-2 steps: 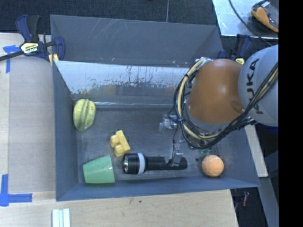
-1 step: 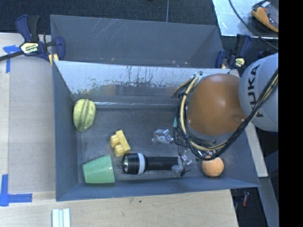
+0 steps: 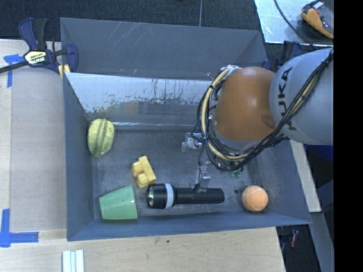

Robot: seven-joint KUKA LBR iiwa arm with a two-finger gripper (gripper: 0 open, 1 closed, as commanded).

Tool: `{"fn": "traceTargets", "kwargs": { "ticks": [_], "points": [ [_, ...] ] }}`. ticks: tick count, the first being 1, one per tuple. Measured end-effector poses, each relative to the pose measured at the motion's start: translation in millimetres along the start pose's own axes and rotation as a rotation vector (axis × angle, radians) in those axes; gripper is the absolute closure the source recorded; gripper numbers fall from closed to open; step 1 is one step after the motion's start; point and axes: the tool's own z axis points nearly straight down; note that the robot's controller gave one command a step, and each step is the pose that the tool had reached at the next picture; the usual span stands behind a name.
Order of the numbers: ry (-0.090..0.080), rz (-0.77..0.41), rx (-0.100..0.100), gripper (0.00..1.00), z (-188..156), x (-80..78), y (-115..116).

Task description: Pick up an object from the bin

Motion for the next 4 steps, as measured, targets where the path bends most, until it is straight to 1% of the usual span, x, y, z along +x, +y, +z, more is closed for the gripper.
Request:
{"fn": "traceTargets", "kwargs": {
  "ticks": [1, 2, 3, 4],
  "points": [
    [0.002, -0.202, 0.001, 0.00, 38.8, -6.7, 25.7],
    [-0.009, -0.006, 0.000, 0.00, 52.5, -16.7, 86.1],
    [-0.008, -0.008, 0.000, 0.00, 53.9, -16.7, 89.4],
    [-0.035, -0.031, -0.002, 0.00, 64.6, -10.4, 124.1]
  ]
}}
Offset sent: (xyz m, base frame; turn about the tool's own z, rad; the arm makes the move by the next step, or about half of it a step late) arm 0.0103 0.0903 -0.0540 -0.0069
